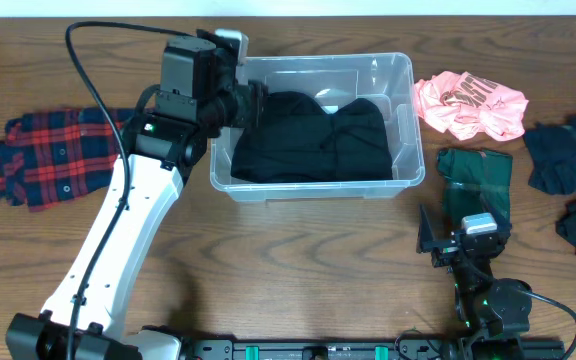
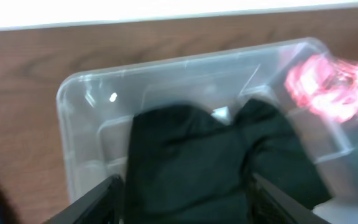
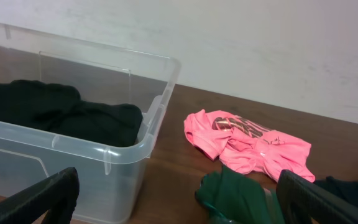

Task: Pack container
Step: 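Lower the black garment into the bin and open the left gripper, then move the left gripper back to the plaid shirt and grasp it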

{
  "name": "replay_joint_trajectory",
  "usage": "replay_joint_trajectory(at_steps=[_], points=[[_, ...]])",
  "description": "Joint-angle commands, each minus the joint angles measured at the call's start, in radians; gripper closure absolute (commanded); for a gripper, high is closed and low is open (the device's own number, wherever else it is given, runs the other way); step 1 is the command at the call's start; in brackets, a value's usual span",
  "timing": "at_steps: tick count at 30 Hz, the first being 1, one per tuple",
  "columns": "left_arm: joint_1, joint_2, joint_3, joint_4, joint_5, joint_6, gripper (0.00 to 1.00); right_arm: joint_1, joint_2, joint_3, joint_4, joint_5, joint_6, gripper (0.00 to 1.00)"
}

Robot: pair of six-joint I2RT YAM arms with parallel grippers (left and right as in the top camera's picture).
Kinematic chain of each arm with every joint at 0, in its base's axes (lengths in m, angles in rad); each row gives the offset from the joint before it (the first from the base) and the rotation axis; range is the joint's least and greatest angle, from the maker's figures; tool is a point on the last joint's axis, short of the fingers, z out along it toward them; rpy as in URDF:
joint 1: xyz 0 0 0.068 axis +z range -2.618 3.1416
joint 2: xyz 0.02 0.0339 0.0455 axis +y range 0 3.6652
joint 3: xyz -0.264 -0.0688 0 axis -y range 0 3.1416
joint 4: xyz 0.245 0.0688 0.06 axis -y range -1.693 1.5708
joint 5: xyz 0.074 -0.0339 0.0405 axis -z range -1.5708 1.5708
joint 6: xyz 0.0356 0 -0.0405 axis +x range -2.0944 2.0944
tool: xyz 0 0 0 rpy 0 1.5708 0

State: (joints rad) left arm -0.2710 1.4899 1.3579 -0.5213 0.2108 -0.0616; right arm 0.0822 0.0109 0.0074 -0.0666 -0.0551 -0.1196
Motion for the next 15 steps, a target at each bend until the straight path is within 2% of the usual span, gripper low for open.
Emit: replay_joint_trajectory(at_steps=[1, 4, 12, 15], points=[[0.012, -0.014, 0.019, -0.056, -0.086, 0.060, 0.36, -0.018, -0.006, -0.002, -0.004, -0.001, 0.014, 0.01], [0.050, -0.014, 0.019, -0.112, -0.127, 0.016, 0.25, -0.018, -0.006, -0.002, -0.004, -0.001, 0.014, 0.01], [0.289, -0.013, 0.019, -0.198, -0.134, -0.040, 0.13, -0.018, -0.006, -0.002, -0.004, -0.001, 0.014, 0.01], [0.399, -0.013, 0.019, -0.205, -0.133, -0.111, 0.11, -0.018, -0.006, -0.002, -0.004, -0.001, 0.014, 0.01]])
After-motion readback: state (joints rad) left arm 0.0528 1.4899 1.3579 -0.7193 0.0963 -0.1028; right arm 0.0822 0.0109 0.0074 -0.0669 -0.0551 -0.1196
